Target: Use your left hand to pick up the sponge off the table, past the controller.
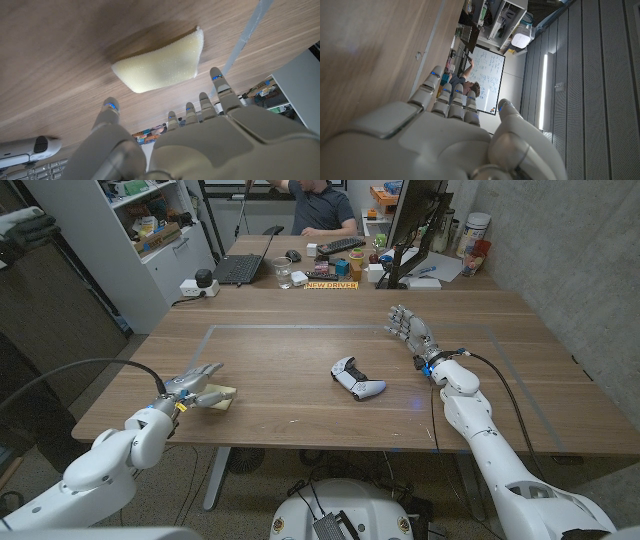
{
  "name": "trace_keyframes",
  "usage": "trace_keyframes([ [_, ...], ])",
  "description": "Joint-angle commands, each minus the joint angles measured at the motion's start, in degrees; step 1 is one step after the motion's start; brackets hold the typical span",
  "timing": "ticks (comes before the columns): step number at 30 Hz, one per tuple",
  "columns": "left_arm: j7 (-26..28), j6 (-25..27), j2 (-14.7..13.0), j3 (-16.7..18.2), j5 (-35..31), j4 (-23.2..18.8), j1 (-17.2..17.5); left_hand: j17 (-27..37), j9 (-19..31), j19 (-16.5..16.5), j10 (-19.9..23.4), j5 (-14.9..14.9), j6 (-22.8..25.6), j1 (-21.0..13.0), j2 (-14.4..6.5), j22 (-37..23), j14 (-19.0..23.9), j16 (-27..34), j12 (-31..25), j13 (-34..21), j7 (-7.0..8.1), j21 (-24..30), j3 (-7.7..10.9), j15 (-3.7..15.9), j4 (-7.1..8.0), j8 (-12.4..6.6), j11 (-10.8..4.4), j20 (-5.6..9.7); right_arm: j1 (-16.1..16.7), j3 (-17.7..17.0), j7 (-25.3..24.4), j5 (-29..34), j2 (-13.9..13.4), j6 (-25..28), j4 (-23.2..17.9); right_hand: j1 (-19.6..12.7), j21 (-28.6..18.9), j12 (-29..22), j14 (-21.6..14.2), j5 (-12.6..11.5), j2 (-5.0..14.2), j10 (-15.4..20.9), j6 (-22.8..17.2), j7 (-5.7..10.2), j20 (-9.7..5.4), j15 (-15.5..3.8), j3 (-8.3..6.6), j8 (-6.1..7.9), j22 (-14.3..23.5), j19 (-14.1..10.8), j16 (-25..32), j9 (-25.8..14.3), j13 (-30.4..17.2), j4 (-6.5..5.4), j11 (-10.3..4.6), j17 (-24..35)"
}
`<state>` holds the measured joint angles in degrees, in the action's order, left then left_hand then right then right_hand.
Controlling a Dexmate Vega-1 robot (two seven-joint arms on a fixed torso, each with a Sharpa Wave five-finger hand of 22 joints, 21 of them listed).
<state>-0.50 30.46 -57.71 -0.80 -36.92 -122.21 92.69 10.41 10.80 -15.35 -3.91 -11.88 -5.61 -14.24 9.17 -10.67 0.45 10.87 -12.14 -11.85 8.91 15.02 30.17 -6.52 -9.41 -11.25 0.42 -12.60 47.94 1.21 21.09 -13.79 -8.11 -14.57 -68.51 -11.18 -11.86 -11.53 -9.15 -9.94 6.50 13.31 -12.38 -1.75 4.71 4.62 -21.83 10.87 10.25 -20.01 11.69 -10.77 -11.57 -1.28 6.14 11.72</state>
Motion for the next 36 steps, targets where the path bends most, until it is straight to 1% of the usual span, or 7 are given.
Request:
trace_keyframes([
  [1,0.43,3.99,-4.96,-4.67,2.93,-0.82,-2.32,0.17,0.08,-0.94,0.53,-0.31,0.84,-1.15,-0.33,-0.02,0.72,0.43,-0.35,-0.19,0.50,-0.06,-0.07,0.04,-0.02,-0.52,0.05,0.12,-0.78,-0.34,0.79,-0.09,0.28,-0.93,1.47,0.62,-0.20,-0.26,-0.47,-0.24,0.17,0.15,-0.26,0.04,0.11,-0.08,0.13,0.37,0.17,-0.23,0.25,-0.22,-0.26,-0.18,-0.05,0.12],
  [13,0.83,8.41,-8.93,-9.92,4.84,-1.32,-6.14,0.07,0.02,-10.70,5.81,-1.02,5.84,-10.80,-2.67,-0.24,6.66,1.38,-2.17,-0.16,1.33,2.06,0.98,3.44,-0.61,-1.97,-1.60,0.46,-1.82,-0.53,1.25,-0.05,0.57,-2.31,2.79,1.14,-0.22,-0.32,-0.59,-0.28,0.13,0.32,-0.32,0.02,0.12,-0.05,0.29,0.39,0.17,-0.32,0.31,-0.22,-0.26,-0.48,0.04,0.17],
  [19,2.17,9.19,-10.10,-11.68,6.54,-0.98,-7.73,0.02,0.01,-21.37,11.17,-0.59,12.16,-18.22,-3.12,0.11,12.76,1.97,-3.37,-0.12,-0.65,4.54,0.36,6.18,-0.30,-3.00,-3.06,1.40,-2.53,-0.47,1.41,0.01,0.82,-2.77,3.71,1.48,-0.29,-0.42,-0.86,-0.30,0.13,0.61,-0.37,0.03,0.15,-0.11,0.40,0.41,0.18,-0.51,0.42,-0.22,-0.26,-0.70,0.17,0.21],
  [24,8.32,10.12,-8.77,-13.40,5.50,-0.15,-8.36,0.38,0.04,-29.86,21.49,0.43,24.31,-24.98,-6.84,0.07,21.97,3.89,-6.01,-0.51,-6.14,6.15,-0.82,10.89,0.13,-5.14,-4.96,7.59,-3.35,-0.42,1.74,0.17,0.93,-3.03,4.92,1.71,-0.34,-0.47,-1.09,-0.31,0.09,0.76,-0.43,-0.01,0.15,-0.08,0.49,0.43,0.18,-0.68,0.51,-0.23,-0.27,-0.83,0.15,0.23],
  [27,11.77,10.91,-8.00,-14.34,4.48,0.14,-8.62,0.75,0.05,-36.18,27.93,1.28,30.64,-29.57,-9.52,-0.07,28.76,6.14,-7.78,-0.98,-7.39,8.20,-1.17,14.10,-0.23,-5.98,-5.68,12.06,-3.78,-0.48,2.01,0.18,1.03,-3.16,5.69,1.83,-0.35,-0.49,-1.19,-0.32,0.07,0.81,-0.44,0.03,0.14,-0.06,0.54,0.44,0.18,-0.71,0.55,-0.23,-0.27,-0.90,0.24,0.23],
  [32,17.65,10.46,-6.96,-14.88,3.49,0.96,-8.28,0.73,0.12,-44.14,37.70,1.51,39.81,-37.85,-13.88,-0.52,40.40,9.35,-10.91,-2.37,-6.64,11.99,1.24,18.86,-0.87,-7.53,-8.55,17.59,-4.36,-0.62,2.23,0.44,1.17,-3.65,6.87,2.10,-0.42,-0.49,-1.19,-0.35,0.03,0.85,-0.53,-0.05,-0.03,-0.07,0.63,0.47,0.18,-0.92,0.53,-0.23,-0.27,-1.06,0.38,0.25],
  [36,23.66,9.40,-5.37,-15.12,2.44,2.16,-7.68,1.02,0.26,-46.98,42.81,1.82,46.05,-45.70,-16.26,-1.13,48.38,10.57,-12.19,-3.53,-6.50,14.97,3.89,20.33,-1.64,-8.29,-7.55,20.69,-4.68,-0.81,2.30,0.56,1.32,-3.75,7.40,2.29,-0.41,-0.48,-1.22,-0.37,0.01,0.86,-0.60,-0.08,-0.05,-0.12,0.70,0.49,0.17,-0.95,0.54,-0.24,-0.28,-1.18,0.34,0.26],
])
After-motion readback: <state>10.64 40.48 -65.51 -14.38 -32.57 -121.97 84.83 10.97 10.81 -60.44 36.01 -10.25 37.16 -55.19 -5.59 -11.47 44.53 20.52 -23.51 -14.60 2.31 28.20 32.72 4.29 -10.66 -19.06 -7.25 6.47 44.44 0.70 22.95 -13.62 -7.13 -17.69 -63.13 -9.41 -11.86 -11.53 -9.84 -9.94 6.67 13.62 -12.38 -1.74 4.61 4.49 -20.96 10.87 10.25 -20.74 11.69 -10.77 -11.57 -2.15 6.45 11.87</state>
